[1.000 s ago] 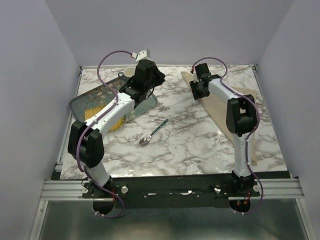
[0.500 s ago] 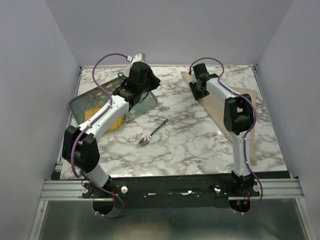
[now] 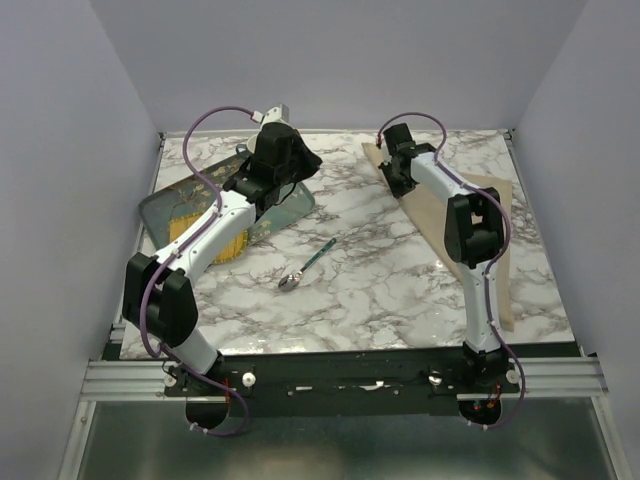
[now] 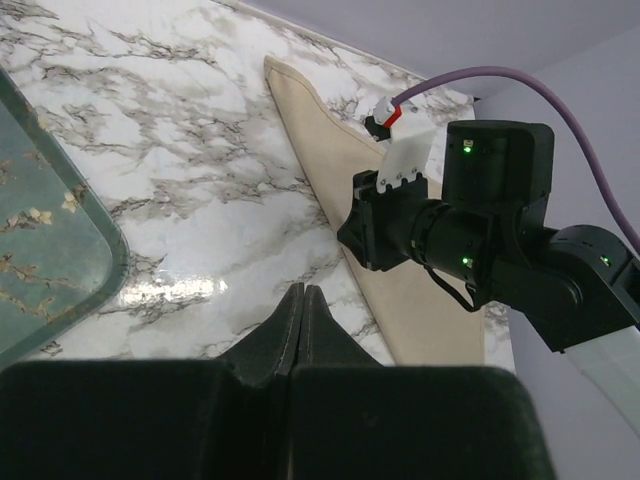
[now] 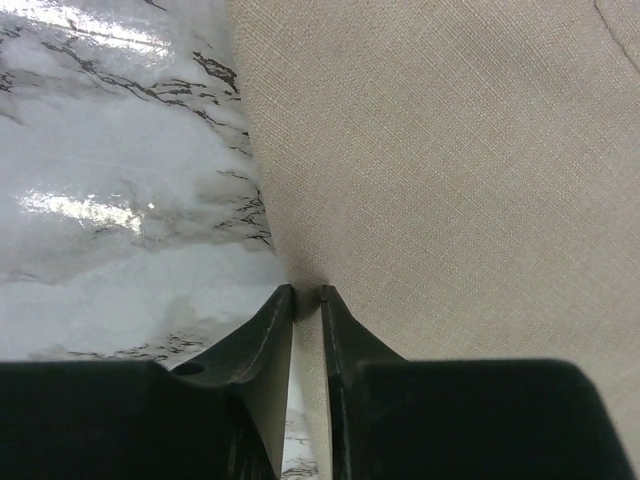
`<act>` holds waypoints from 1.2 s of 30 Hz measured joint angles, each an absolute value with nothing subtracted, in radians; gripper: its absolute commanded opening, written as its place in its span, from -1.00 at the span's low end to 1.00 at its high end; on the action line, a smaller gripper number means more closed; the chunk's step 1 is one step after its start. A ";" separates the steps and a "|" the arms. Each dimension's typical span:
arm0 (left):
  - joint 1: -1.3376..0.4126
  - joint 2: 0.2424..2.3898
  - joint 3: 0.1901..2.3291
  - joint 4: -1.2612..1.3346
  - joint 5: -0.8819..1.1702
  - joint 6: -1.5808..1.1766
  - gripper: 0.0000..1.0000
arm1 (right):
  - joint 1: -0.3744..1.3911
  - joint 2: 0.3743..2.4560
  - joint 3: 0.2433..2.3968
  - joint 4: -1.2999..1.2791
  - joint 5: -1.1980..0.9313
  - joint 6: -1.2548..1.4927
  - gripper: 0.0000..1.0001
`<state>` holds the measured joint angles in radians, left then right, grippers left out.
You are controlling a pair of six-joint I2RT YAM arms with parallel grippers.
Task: Fold the napkin, place the utensils inside, and roll it up
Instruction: Fold the napkin
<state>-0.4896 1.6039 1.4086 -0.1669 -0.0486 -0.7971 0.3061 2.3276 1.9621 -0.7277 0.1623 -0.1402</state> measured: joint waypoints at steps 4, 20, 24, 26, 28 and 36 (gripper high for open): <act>-0.485 1.588 1.409 -0.167 -0.039 -0.801 -1.00 | 0.314 2.343 1.985 -0.746 0.176 -0.141 -0.82; -0.448 1.608 1.375 -0.134 0.070 -0.817 -0.99 | 0.339 2.303 1.898 -0.727 0.162 -0.121 -0.99; -0.426 1.670 1.374 -0.102 0.121 -0.836 -0.99 | 0.373 2.257 1.826 -0.719 0.133 -0.078 -0.99; -0.420 1.697 1.372 -0.091 0.140 -0.845 -1.00 | 0.395 2.228 1.780 -0.714 0.118 -0.055 -0.99; -0.418 1.721 1.367 -0.076 0.155 -0.855 -1.00 | 0.417 2.202 1.736 -0.699 0.110 -0.029 -0.99; -0.421 1.835 1.362 0.006 0.204 -0.899 -1.00 | 0.479 2.119 1.615 -0.668 0.069 0.109 -0.13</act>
